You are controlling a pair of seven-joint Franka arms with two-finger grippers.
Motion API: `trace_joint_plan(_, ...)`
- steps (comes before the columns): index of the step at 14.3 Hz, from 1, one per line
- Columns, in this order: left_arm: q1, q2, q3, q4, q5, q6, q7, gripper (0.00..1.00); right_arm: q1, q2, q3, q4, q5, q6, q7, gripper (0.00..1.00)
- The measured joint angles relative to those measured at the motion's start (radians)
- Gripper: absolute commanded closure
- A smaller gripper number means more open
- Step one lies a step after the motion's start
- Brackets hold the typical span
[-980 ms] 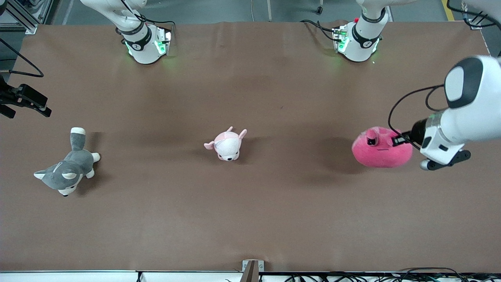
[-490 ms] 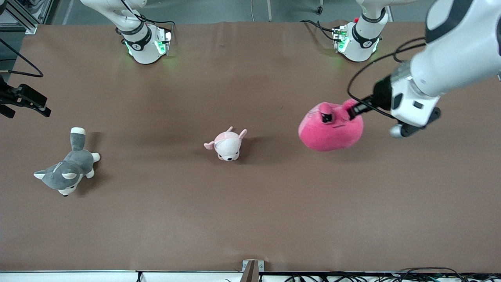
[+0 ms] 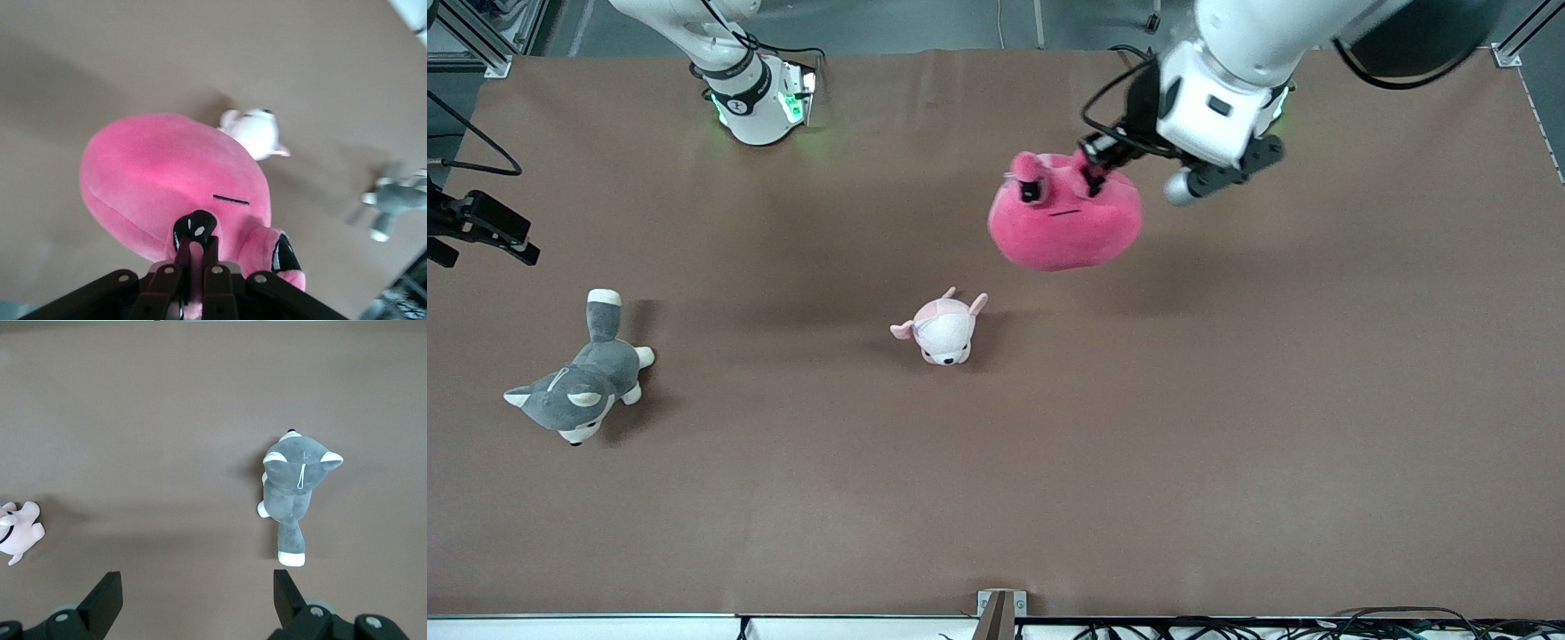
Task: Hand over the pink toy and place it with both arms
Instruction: 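Lift the pink plush with the left gripper toward the white pig, then grasp the pink plush with the right gripper while the left gripper holds it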
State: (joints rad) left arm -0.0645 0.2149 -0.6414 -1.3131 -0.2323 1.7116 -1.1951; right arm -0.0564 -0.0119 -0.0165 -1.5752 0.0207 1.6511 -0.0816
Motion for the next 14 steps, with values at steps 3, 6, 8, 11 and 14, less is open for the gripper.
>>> trace_joint_plan(3,-0.098,0.039,0.001,-0.001,0.004,0.207,-0.047,1.0,-0.006,0.0,-0.004,-0.002,0.1,-0.021,0.001,0.13)
trace_joint_plan(6,-0.17,0.105,0.003,-0.004,0.026,0.415,-0.074,1.0,-0.016,0.004,-0.007,-0.006,0.267,-0.038,0.001,0.32)
trace_joint_plan(8,-0.207,0.171,0.005,-0.006,0.037,0.589,-0.077,1.0,-0.016,0.008,-0.005,-0.007,0.411,-0.079,0.002,0.35)
trace_joint_plan(11,-0.288,0.275,0.027,-0.007,0.107,0.732,-0.077,1.0,-0.005,0.008,0.006,-0.006,0.582,-0.145,0.056,0.37)
trace_joint_plan(14,-0.381,0.319,0.094,-0.005,0.123,0.788,-0.081,1.0,0.116,0.008,0.019,-0.005,0.617,-0.107,0.228,0.36)
